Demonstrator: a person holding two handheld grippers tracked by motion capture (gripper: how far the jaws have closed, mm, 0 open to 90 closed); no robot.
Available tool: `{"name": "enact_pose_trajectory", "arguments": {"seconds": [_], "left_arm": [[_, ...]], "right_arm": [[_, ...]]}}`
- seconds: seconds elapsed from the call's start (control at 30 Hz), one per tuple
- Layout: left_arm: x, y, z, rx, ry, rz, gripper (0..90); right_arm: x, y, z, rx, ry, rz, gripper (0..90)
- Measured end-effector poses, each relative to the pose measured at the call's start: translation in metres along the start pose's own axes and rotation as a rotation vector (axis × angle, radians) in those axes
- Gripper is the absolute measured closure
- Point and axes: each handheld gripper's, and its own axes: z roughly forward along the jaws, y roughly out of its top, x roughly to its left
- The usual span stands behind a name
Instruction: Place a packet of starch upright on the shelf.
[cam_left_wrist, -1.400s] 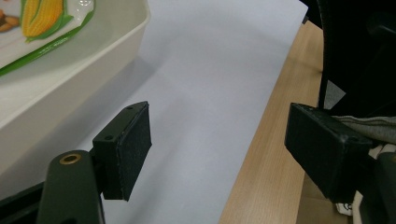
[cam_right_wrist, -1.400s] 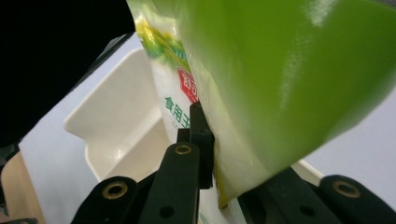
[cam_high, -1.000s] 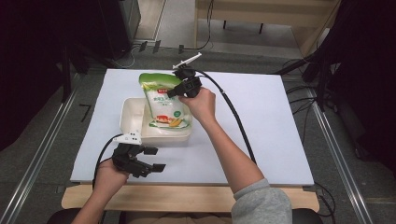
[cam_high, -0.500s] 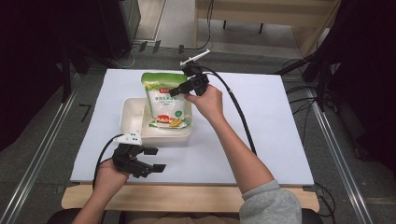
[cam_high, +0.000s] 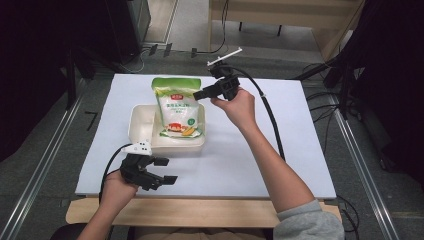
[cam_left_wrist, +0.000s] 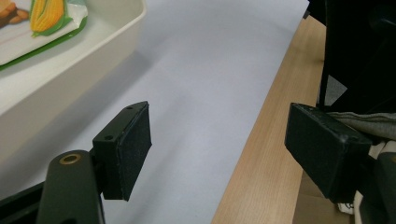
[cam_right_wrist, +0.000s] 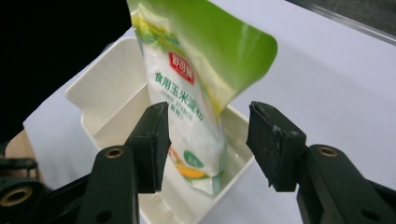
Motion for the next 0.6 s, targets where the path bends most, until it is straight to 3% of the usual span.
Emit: {"name": "enact_pose_trajectory", "arguments": {"seconds": [0.23, 0.43, 0.6], "left_arm": [[0.001, 0.000, 0.000, -0.008, -0.002, -0.005, 23.7], [0.001, 0.000, 0.000, -0.006, -0.002, -0.008, 23.7], [-0.002, 0.000, 0.000, 0.001, 0.002, -0.003, 23.7]], "right_arm": [[0.002, -0.014, -0.027, -0.002, -0.005, -0.026, 50.6], [0.001, -0.026, -0.033, -0.005, 0.005, -0.043, 50.5], [-0.015, -0.053, -0.031, 0.013, -0.003, 0.007, 50.7]]}}
